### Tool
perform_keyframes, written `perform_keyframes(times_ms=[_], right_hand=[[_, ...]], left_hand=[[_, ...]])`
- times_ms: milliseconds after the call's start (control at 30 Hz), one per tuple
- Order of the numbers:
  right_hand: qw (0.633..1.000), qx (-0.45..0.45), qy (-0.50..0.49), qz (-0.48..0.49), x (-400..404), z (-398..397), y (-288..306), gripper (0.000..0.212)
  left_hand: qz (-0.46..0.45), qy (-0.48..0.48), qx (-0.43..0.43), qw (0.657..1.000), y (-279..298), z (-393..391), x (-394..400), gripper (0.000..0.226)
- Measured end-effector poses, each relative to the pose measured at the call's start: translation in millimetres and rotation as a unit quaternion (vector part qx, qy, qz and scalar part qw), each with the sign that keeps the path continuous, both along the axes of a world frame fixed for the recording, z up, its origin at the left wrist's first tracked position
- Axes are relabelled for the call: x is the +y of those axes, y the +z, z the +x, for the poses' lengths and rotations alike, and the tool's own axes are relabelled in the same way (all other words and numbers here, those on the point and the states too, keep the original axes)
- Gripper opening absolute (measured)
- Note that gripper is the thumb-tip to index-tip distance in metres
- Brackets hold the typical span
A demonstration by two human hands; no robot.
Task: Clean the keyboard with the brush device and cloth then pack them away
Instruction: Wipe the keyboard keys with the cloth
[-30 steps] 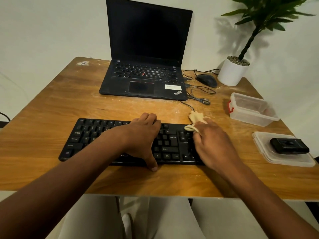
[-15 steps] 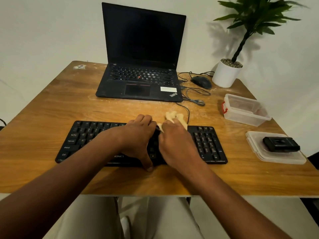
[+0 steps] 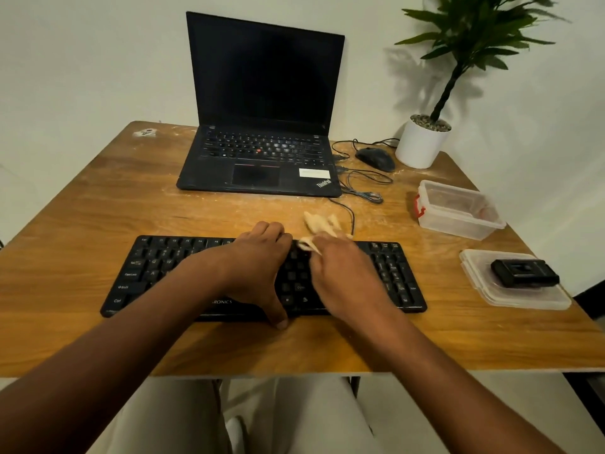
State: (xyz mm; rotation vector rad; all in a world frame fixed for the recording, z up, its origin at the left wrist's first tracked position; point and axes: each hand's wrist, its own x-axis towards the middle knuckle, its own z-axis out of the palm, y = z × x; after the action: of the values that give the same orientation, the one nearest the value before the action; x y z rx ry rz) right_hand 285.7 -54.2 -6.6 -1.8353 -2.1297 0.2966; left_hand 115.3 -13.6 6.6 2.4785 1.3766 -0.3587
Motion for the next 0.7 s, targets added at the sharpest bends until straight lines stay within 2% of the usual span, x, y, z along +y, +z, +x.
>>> perform_keyframes(times_ms=[100,167,233,333,400,500,633,700], right_hand=[[0.996,-0.046,-0.070,0.007,-5,35,2,0.034],[0.996,-0.060,-0.065,0.007,0,32,0,0.034],[0.998,-0.041,-0.040,0.002,5,21,-4,0.033],[0.999,0.035,-0.013,-0.012,6,27,1,0.032],[0.997,0.073,-0.032,0.016,1,50,13,0.034],[0.993,0.061,-0.064,0.072,-18,77,24,0.038],[0.997,0.027,-0.070,-0.001,-41,59,0,0.046],[0.998,0.018,-0.056,-0.003,-37,34,-9,0.051]], left_hand=[[-0.001,0.000,0.002,1.000,1,-1,-1,0.135],[-0.005,0.004,0.000,1.000,2,-1,-1,0.135],[-0.006,0.006,-0.001,1.000,2,0,-1,0.134],[-0.003,0.008,-0.006,1.000,1,-1,-1,0.134],[-0.001,0.007,-0.008,1.000,1,-1,-1,0.135],[0.000,0.004,-0.006,1.000,-1,-2,-1,0.136],[0.000,0.002,-0.001,1.000,-1,-1,-1,0.137],[-0.001,0.002,-0.001,1.000,0,-1,-1,0.137]])
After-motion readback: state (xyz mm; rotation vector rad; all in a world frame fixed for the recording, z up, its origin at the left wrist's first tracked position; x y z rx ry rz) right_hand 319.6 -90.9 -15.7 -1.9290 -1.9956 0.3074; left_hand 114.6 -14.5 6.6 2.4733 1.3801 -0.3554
